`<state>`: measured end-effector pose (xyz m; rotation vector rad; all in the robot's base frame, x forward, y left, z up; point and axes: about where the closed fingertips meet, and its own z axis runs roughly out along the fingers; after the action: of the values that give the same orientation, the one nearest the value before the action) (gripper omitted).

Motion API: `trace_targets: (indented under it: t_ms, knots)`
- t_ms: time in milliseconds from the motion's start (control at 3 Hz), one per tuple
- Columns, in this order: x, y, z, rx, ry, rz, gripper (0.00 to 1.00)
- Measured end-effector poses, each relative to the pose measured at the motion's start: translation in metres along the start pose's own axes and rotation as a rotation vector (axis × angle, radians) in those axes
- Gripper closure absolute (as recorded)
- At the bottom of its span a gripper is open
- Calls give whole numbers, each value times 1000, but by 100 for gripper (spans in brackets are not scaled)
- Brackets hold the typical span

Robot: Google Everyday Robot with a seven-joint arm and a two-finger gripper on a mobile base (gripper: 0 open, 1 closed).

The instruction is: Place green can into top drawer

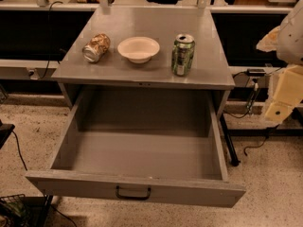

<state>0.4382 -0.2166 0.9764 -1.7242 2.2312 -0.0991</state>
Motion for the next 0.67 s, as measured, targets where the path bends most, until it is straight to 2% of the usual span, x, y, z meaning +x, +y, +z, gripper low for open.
trace_targets:
  t_ms: [333,667]
  knots:
    - [0,0,0,0,0,0,0]
    - [12,-30,-6,93,-21,68,0]
